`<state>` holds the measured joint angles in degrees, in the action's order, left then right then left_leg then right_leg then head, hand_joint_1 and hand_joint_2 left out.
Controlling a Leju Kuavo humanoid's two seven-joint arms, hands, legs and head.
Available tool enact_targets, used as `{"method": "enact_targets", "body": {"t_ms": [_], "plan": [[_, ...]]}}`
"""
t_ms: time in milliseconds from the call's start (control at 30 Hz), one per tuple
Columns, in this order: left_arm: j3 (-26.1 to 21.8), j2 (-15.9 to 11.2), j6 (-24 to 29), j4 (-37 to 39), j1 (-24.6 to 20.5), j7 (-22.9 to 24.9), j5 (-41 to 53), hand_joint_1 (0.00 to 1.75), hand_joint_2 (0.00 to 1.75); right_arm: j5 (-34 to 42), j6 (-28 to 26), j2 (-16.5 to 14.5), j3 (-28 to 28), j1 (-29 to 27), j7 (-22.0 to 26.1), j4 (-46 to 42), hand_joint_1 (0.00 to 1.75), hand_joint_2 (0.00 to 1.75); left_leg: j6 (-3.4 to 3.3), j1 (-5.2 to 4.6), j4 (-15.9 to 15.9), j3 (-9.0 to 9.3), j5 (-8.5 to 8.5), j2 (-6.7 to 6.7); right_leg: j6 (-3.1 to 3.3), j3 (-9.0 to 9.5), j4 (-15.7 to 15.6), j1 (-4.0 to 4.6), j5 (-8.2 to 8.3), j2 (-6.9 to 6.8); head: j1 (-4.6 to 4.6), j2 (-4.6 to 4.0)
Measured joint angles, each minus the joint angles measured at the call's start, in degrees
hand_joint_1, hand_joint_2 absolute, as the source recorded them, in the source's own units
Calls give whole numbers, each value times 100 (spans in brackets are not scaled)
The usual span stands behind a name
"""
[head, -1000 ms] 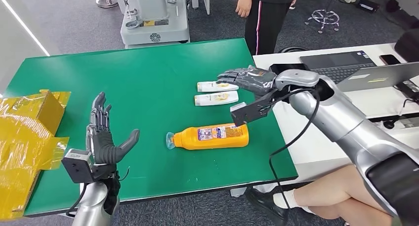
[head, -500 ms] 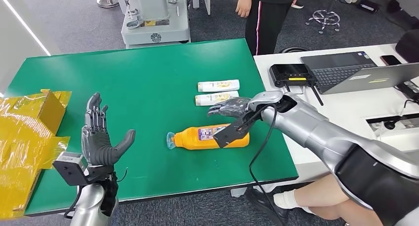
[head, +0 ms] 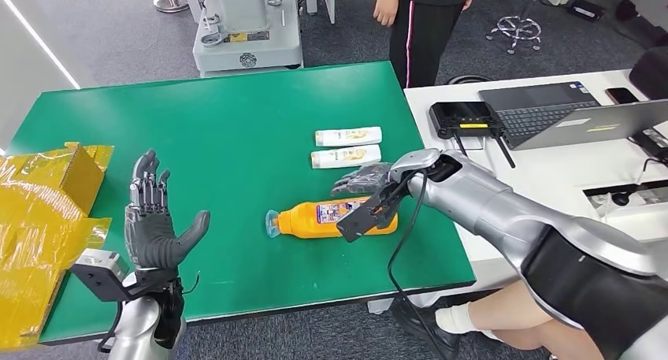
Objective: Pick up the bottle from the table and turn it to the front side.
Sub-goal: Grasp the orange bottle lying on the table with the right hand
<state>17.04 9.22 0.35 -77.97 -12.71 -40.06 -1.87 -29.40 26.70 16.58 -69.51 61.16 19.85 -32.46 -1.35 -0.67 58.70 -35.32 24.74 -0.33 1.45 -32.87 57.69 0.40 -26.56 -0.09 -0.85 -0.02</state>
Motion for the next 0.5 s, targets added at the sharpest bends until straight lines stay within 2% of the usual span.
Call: {"method": "enact_targets", "body": {"t_ms": [67,267,500], "plan": [[-27,-16,-19,-31,17,0,-11,0,175,21,43,-19,-57,20,-74,48,0,175,0,0,0,0,0,0,0,0,0,0,0,0,1,0],[-75,-34,79,-37,21,0,66,0,175,-230,41,-68,-358,84,-700,246,0,175,0,1,0,1,0,0,0,0,0,0,0,0,2,0],[-143,-38,109,-38,26,0,90,0,175,-181,-225,-9,-526,15,-776,391,0,175,-1,0,2,1,-1,0,0,0,-1,0,0,0,1,0]]}}
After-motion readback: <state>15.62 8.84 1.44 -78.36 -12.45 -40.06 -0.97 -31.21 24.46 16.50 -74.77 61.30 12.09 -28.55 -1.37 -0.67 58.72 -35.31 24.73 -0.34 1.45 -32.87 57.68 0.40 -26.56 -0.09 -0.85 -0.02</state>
